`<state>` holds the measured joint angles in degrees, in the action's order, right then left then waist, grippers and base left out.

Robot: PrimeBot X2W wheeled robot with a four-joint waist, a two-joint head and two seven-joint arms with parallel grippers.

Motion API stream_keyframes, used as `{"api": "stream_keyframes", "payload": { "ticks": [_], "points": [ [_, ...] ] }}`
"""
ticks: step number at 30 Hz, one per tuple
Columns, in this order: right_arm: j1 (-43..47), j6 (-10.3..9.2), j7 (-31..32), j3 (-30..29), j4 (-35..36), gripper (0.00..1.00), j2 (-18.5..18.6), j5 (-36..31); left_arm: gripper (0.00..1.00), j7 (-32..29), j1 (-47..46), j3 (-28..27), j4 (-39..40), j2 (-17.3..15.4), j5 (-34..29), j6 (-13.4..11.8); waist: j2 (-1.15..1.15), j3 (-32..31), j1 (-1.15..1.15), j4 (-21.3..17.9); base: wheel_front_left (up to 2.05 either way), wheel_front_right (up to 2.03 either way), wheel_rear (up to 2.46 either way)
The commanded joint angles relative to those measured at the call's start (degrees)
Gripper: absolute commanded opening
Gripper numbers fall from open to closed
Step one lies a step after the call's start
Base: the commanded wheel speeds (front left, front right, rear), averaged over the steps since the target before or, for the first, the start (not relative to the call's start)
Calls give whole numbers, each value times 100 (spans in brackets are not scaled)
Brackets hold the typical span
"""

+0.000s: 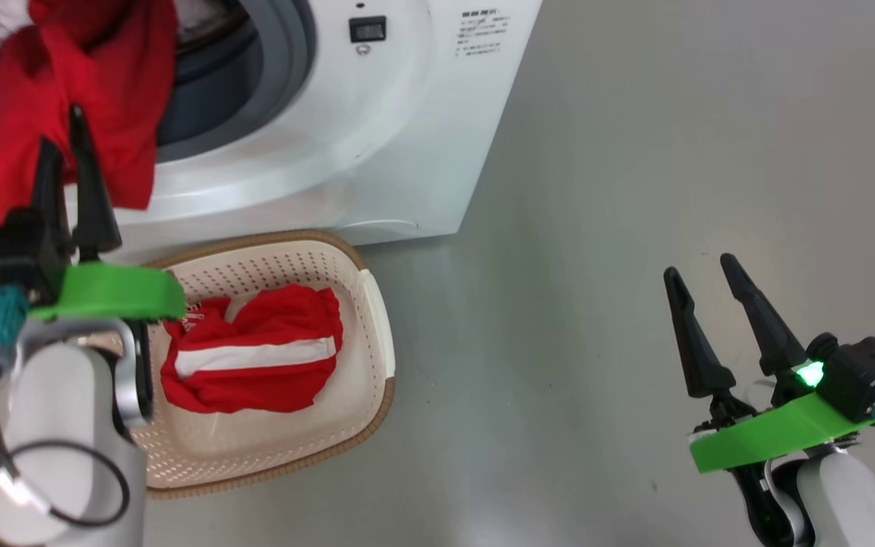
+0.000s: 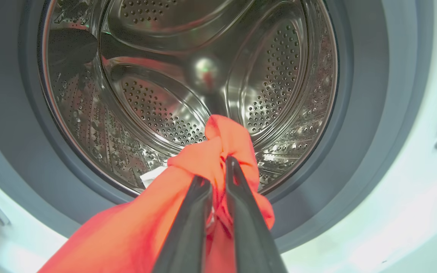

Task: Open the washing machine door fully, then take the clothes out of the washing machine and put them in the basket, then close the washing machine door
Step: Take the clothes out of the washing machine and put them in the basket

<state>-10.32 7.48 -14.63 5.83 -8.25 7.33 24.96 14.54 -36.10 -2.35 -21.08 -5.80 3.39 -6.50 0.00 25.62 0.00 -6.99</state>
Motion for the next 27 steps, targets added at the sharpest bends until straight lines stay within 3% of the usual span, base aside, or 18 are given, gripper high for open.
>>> {"api": "stream_keyframes", "payload": {
  "ticks": [1, 15, 23, 27],
  "points": [
    [169, 1, -37, 74, 128, 100, 93, -43, 0, 45, 202, -183, 306, -107, -65, 26, 0, -74, 0, 46, 0, 0, 0],
    [290, 1, -37, -14, 140, 100, 123, -63, 0, 46, 1252, -489, 2249, 185, -81, 56, 0, -235, 0, 188, 0, 0, 0],
    [250, 1, -37, -9, 168, 100, 125, -56, 0, 46, 1457, -358, 3567, 264, -194, -139, 0, -171, 0, 222, 0, 0, 0],
    [226, 1, -37, -11, 176, 100, 117, -53, 0, 46, 1544, -256, 3752, 276, -230, -233, 0, -119, 0, 215, 0, 0, 0]
  ]
}}
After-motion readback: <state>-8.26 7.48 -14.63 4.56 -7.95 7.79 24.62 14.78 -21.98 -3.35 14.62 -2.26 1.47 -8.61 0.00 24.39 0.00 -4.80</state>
